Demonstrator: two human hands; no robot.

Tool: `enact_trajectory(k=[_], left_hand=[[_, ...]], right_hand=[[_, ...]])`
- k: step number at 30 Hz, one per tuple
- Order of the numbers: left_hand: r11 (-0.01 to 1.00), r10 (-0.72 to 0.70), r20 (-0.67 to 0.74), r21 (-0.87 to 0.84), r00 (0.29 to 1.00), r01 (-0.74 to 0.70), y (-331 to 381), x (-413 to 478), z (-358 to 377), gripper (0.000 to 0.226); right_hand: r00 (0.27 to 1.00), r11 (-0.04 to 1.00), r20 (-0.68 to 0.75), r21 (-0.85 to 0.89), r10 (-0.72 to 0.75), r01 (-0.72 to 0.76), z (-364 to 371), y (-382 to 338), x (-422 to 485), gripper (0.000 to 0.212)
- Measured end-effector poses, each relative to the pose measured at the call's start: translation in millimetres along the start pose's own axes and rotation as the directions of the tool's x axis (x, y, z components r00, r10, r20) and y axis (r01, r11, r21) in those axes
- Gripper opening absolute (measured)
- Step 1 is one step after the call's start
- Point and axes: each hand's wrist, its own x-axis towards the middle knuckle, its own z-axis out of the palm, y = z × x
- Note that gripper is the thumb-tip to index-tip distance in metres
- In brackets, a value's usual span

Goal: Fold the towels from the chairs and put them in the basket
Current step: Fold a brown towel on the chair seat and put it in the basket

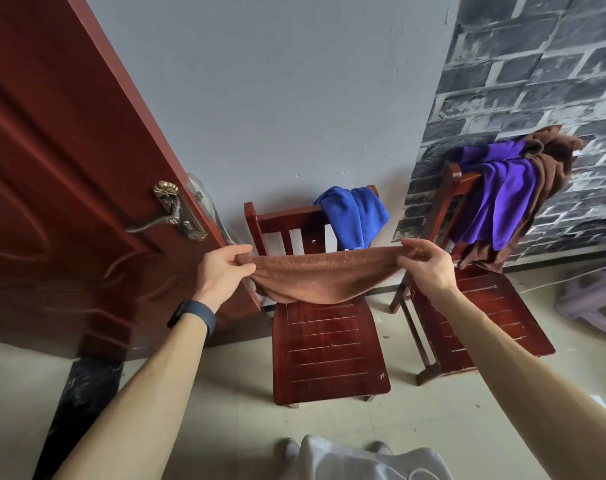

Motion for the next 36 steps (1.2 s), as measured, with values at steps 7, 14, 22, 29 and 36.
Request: enact_trajectory(k=[7, 14, 22, 29, 36], left_hand=[[0.585, 0.081, 0.203, 0.783, 0.976, -0.211, -62, -40, 35, 0.026], [0.427, -0.061, 0.311, 0.867, 0.948, -0.257, -134, -71, 78, 0.026], [0.677, -0.209, 0.114, 0.733, 0.971, 0.060, -195, -3, 145, 0.020], [0.652, -0.325, 0.043, 0.734, 0.945, 0.190, -272, 106, 225, 0.025], [0.764, -0.433, -0.025, 0.521, 0.901, 0.381, -340, 184, 268, 0.032]], right_hand=[[0.966, 0.792, 0.226, -0.563, -0.127, 0.236, 0, 73, -33, 0.016], [0.915, 0.704, 0.386, -0.683, 0.118, 0.197, -11, 132, -61, 0.013], [0.932, 0.688, 0.327, -0.713, 0.157, 0.135, 41, 187, 8, 0.018], [0.945, 0.695, 0.270, -0.716, 0.184, 0.069, 139, 274, 104, 0.022], [0.960, 0.758, 0.067, -0.629, 0.270, -0.170, 208, 329, 167, 0.027]])
